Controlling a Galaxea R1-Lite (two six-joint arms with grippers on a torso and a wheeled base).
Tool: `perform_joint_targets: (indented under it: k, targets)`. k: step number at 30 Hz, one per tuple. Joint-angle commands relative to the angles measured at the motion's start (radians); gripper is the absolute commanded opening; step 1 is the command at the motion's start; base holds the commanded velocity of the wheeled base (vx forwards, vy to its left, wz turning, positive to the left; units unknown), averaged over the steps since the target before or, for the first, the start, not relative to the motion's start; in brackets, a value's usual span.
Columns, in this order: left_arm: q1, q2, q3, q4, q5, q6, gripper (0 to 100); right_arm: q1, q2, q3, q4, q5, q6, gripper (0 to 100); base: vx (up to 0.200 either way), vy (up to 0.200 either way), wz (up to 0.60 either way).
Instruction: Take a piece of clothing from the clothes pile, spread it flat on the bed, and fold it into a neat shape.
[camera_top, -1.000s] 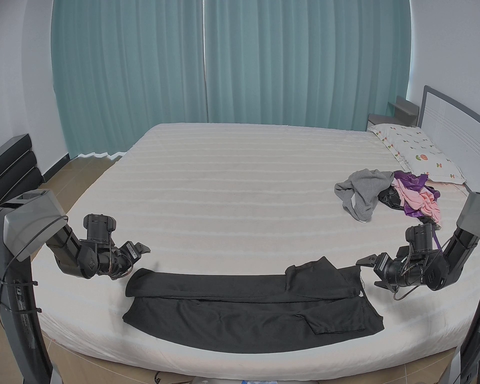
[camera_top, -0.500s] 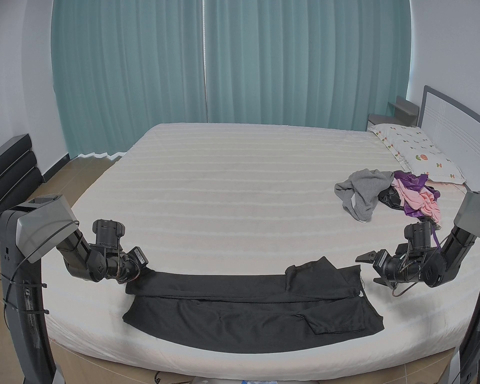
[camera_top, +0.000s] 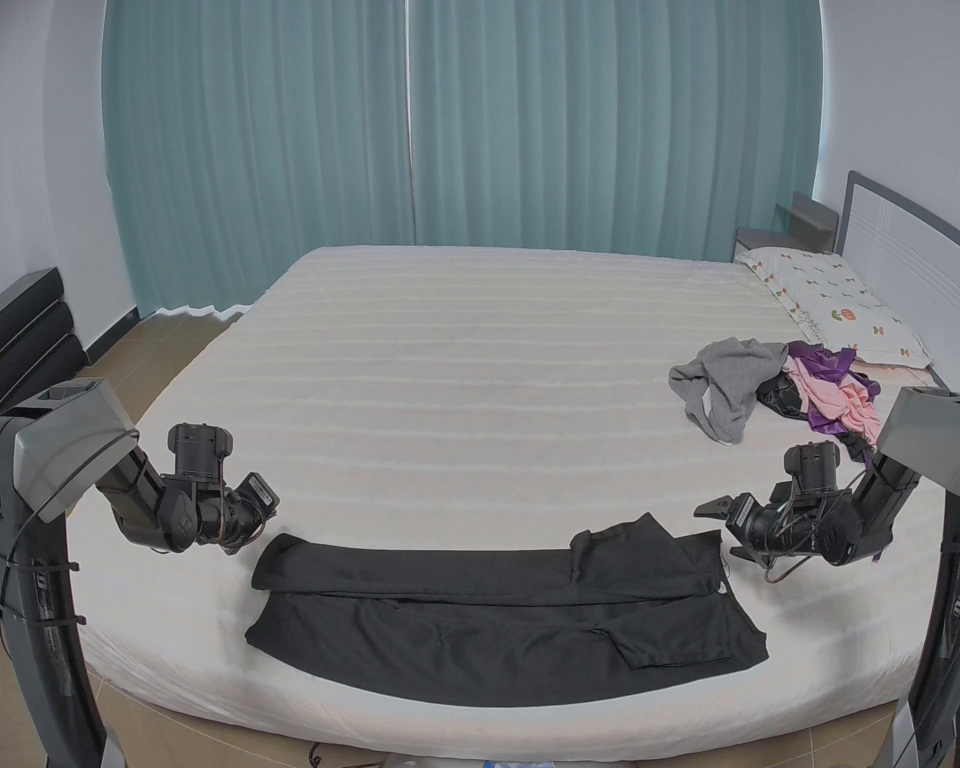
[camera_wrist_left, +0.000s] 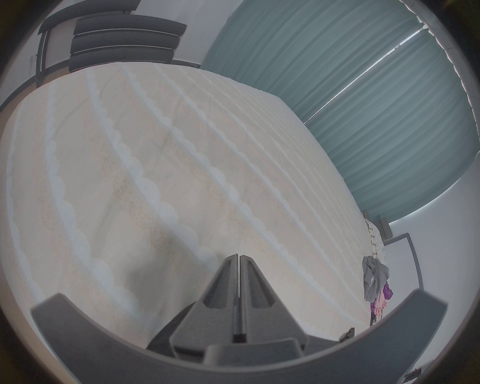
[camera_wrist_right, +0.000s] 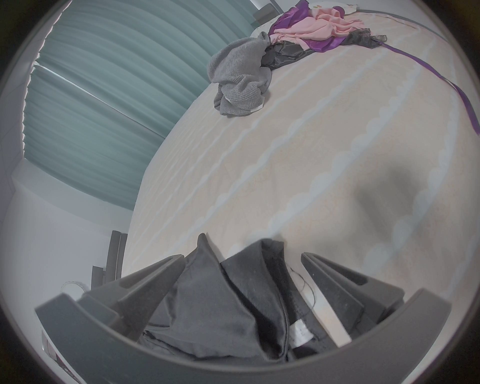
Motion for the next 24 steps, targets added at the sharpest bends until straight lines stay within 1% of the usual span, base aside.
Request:
perform_joint_targets:
  k: [1,2,7,11,12,15,18,21,22,23,24]
  targets:
    - [0.002,-0.02,0.004,0.001,0.002,-0.002,0,0.007,0.057,-0.03,-0.002,-0.002,-0.007,100,0.0,0.0,0.0]
    - [0.002,-0.017,0.004,0.001,0.002,-0.002,0,0.016,0.067,-0.044,-0.002,-0.007,-0.007,0,0.0,0.0,0.0]
    - [0.002,-0.017,0.009,0.006,0.002,-0.003,0,0.013,0.083,-0.058,-0.005,-0.035,-0.007,0,0.0,0.0,0.0]
    - [0.014,-0.034,0.038,0.001,0.001,-0.003,0,-0.009,0.08,-0.075,-0.005,-0.036,0.004,0,0.0,0.0,0.0]
    - [0.025,-0.06,0.064,0.001,-0.01,-0.005,0,-0.027,0.073,-0.076,-0.005,-0.036,0.013,0,0.0,0.0,0.0]
    - [0.047,-0.104,0.109,-0.002,-0.03,-0.005,0,-0.043,0.069,-0.075,-0.005,-0.036,0.042,0,0.0,0.0,0.0]
    - [0.05,-0.139,0.141,-0.002,-0.061,-0.005,0,-0.044,0.069,-0.075,-0.005,-0.035,0.047,0,0.0,0.0,0.0]
    - [0.05,-0.165,0.171,-0.002,-0.072,-0.006,0,-0.044,0.066,-0.071,-0.005,-0.035,0.05,0,0.0,0.0,0.0]
    - [0.048,-0.176,0.194,-0.006,-0.079,-0.005,0,-0.044,0.06,-0.067,-0.005,-0.025,0.048,0,0.0,0.0,0.0]
    - [0.05,-0.185,0.207,-0.009,-0.082,-0.005,0,-0.043,0.058,-0.067,-0.005,-0.025,0.05,100,0.0,0.0,0.0]
    - [0.05,-0.192,0.217,-0.012,-0.082,-0.005,0,-0.041,0.058,-0.067,-0.005,-0.025,0.05,100,0.0,0.0,0.0]
